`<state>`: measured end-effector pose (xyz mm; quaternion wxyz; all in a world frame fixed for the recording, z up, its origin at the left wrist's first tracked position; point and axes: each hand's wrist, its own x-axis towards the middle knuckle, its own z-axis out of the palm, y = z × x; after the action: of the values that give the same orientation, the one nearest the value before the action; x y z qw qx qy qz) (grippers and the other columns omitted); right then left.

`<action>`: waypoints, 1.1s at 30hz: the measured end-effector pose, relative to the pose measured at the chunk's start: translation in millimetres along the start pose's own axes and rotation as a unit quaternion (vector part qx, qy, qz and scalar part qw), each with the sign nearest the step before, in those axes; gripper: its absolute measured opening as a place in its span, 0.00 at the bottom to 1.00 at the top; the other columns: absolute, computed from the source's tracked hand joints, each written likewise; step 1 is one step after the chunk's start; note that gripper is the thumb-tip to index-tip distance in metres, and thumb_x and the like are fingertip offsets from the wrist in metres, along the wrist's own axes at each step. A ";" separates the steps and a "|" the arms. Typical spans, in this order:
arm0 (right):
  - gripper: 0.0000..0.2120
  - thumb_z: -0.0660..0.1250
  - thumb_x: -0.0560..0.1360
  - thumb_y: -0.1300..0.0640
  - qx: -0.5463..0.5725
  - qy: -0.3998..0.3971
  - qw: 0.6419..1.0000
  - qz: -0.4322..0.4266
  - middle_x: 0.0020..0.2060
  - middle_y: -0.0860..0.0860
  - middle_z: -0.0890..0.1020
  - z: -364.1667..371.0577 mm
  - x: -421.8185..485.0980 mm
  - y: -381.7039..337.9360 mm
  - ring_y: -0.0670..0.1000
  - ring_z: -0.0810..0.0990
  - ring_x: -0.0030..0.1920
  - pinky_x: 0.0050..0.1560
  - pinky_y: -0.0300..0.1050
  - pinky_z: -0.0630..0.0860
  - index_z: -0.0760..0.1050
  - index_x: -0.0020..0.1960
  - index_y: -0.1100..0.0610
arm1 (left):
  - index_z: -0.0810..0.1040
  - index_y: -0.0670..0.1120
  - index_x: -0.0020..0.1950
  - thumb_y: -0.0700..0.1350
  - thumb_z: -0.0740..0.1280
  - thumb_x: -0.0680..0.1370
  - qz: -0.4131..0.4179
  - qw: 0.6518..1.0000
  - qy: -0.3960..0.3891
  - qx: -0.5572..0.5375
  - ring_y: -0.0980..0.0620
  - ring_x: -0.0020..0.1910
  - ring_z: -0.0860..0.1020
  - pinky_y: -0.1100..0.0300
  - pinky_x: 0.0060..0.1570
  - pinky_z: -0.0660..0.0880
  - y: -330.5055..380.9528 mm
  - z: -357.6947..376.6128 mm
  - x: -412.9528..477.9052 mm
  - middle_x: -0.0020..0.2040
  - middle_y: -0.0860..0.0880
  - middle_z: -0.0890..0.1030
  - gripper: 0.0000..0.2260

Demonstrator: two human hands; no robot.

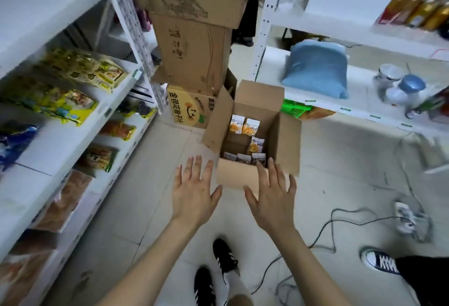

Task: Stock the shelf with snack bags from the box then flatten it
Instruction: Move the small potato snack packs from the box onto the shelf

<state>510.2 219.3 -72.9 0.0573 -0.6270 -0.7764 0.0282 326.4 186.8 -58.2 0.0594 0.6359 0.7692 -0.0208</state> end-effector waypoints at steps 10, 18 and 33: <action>0.32 0.50 0.77 0.38 -0.011 -0.027 0.993 0.112 0.71 0.60 0.72 11.8 -12.4 71.9 0.60 0.70 0.71 0.67 0.65 0.66 0.71 0.71 0.58 | 0.56 0.49 0.79 0.63 0.54 0.80 0.102 0.994 -0.015 -0.021 0.43 0.79 0.54 0.46 0.76 0.49 66.9 24.6 34.3 0.79 0.43 0.58 0.31; 0.37 0.42 0.76 0.34 0.000 -0.077 0.988 0.136 0.74 0.57 0.68 34.5 56.4 115.7 0.58 0.66 0.74 0.70 0.64 0.63 0.65 0.75 0.55 | 0.53 0.50 0.80 0.61 0.54 0.81 0.084 0.994 -0.039 -0.055 0.43 0.79 0.51 0.46 0.76 0.50 103.9 45.1 109.7 0.80 0.43 0.54 0.31; 0.36 0.48 0.75 0.34 0.063 -0.122 0.978 0.156 0.68 0.58 0.75 156.8 235.0 136.8 0.60 0.75 0.67 0.61 0.62 0.73 0.69 0.72 0.57 | 0.54 0.50 0.80 0.60 0.59 0.80 0.057 0.992 -0.076 -0.086 0.43 0.78 0.56 0.48 0.74 0.57 114.3 130.6 295.3 0.80 0.44 0.56 0.32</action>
<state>574.8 482.3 -231.7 -0.0033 -0.7275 -0.6667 0.1621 392.6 482.6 -217.5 0.1737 0.6681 0.7236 0.0007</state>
